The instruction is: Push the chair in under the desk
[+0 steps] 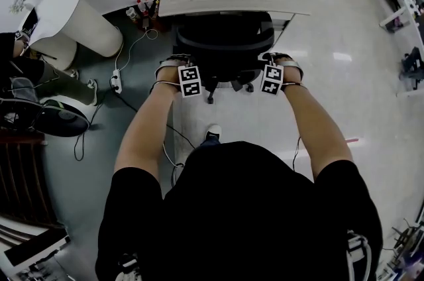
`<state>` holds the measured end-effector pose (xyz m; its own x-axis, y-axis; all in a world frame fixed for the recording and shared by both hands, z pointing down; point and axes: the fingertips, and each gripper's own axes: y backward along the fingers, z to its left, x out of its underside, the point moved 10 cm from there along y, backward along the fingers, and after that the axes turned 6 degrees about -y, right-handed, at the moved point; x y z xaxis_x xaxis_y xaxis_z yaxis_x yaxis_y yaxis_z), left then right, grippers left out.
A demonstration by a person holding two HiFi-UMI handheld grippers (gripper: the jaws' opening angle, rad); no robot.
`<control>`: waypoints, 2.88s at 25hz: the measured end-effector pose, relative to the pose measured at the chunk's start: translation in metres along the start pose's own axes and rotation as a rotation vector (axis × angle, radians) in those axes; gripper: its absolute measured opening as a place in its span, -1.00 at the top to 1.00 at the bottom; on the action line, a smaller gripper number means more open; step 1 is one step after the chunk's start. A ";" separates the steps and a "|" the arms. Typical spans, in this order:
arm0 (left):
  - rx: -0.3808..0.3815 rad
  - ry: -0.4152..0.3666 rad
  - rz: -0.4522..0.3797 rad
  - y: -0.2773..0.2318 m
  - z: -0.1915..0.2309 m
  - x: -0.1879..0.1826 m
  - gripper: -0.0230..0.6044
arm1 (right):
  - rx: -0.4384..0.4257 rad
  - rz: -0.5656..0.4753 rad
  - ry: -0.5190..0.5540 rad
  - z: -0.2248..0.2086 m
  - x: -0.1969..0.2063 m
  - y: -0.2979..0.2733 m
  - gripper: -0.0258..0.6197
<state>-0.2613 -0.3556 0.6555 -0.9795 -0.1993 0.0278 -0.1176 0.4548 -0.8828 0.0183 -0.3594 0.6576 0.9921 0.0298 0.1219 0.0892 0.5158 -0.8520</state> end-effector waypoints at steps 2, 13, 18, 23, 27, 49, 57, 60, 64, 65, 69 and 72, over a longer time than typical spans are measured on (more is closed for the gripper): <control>-0.002 0.000 -0.001 0.000 0.000 0.000 0.67 | 0.001 0.002 0.000 0.000 0.000 0.000 0.59; -0.006 0.001 0.000 0.000 -0.005 -0.001 0.67 | 0.003 0.003 0.001 0.004 0.001 -0.001 0.59; 0.003 0.007 0.002 -0.001 0.000 0.001 0.67 | -0.015 0.005 0.006 -0.001 -0.001 -0.001 0.60; 0.002 0.010 0.005 0.000 0.000 0.001 0.64 | -0.030 0.006 -0.003 -0.002 -0.002 0.000 0.56; 0.035 0.027 0.003 0.000 -0.002 0.000 0.63 | -0.046 0.013 -0.023 -0.002 -0.001 0.004 0.48; -0.163 0.465 -0.225 0.081 -0.019 0.013 0.23 | 0.131 -0.159 -0.413 0.009 0.029 0.101 0.47; -0.237 0.736 -0.416 0.114 -0.032 0.006 0.26 | 0.165 -0.273 -0.599 0.024 0.039 0.150 0.58; -0.259 0.801 -0.473 0.123 -0.039 0.002 0.30 | 0.185 -0.301 -0.631 0.032 0.040 0.165 0.62; -0.289 0.836 -0.524 0.141 -0.051 -0.008 0.40 | 0.191 -0.345 -0.694 0.041 0.043 0.182 0.67; -0.295 0.851 -0.535 0.147 -0.053 -0.010 0.42 | 0.193 -0.358 -0.715 0.042 0.044 0.185 0.69; -0.299 0.907 -0.566 0.156 -0.061 -0.011 0.51 | 0.193 -0.399 -0.796 0.046 0.046 0.195 0.75; -0.308 0.933 -0.583 0.161 -0.064 -0.011 0.56 | 0.180 -0.438 -0.866 0.052 0.047 0.196 0.80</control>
<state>-0.2801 -0.2250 0.5430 -0.4872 0.2140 0.8466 -0.5033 0.7235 -0.4725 0.0779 -0.2125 0.5226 0.4607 0.3846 0.7999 0.3472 0.7513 -0.5612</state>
